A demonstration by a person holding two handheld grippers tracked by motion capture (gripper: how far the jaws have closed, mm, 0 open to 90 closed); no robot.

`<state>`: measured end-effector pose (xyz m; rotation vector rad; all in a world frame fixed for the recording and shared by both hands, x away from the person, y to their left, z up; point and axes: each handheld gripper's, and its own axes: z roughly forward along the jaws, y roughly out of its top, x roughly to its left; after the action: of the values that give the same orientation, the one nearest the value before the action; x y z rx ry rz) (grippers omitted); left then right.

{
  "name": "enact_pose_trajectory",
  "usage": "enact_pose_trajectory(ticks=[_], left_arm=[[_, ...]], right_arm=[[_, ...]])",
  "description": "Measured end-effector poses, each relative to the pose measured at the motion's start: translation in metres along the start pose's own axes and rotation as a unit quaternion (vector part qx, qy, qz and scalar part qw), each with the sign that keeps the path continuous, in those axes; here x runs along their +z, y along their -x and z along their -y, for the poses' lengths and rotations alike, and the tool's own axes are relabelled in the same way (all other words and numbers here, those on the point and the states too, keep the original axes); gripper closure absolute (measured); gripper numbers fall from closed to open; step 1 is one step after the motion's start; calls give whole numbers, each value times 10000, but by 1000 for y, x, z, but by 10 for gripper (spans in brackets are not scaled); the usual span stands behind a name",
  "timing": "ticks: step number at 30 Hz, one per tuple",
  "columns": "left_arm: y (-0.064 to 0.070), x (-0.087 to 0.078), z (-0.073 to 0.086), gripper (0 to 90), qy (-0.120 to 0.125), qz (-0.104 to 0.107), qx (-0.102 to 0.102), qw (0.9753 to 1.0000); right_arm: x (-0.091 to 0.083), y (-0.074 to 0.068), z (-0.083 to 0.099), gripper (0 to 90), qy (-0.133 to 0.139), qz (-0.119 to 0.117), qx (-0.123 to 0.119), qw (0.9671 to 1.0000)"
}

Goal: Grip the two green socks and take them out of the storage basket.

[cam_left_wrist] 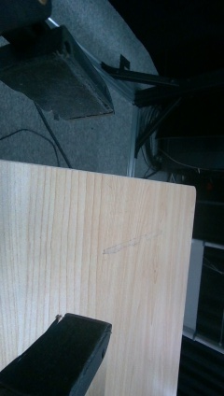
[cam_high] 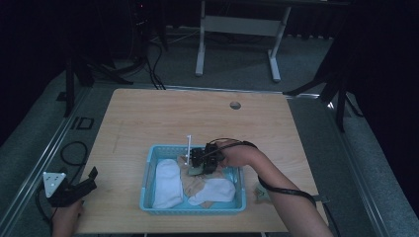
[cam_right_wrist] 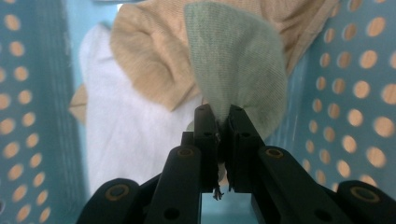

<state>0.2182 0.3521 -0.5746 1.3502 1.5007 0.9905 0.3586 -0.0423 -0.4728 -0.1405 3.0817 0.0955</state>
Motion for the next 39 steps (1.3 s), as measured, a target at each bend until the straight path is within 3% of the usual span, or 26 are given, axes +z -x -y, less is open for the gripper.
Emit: enact_pose_trajectory(ticks=[10, 22, 32, 39], left_arm=[[0, 0, 0, 7, -16, -9, -8, 10000], [0, 1, 0, 7, -18, -31, -17, 10000], [0, 0, 0, 7, -28, -37, -8, 10000], [0, 1, 0, 7, -25, -47, -22, 10000]], right_arm=[[-37, -5, 10, 848, 140, 187, -15, 9997], [-75, -7, 34, 848, 356, 359, 148, 9986], [-97, -9, 63, 848, 434, 535, 332, 9971], [-104, -6, 95, 848, 474, 621, 592, 9952]])
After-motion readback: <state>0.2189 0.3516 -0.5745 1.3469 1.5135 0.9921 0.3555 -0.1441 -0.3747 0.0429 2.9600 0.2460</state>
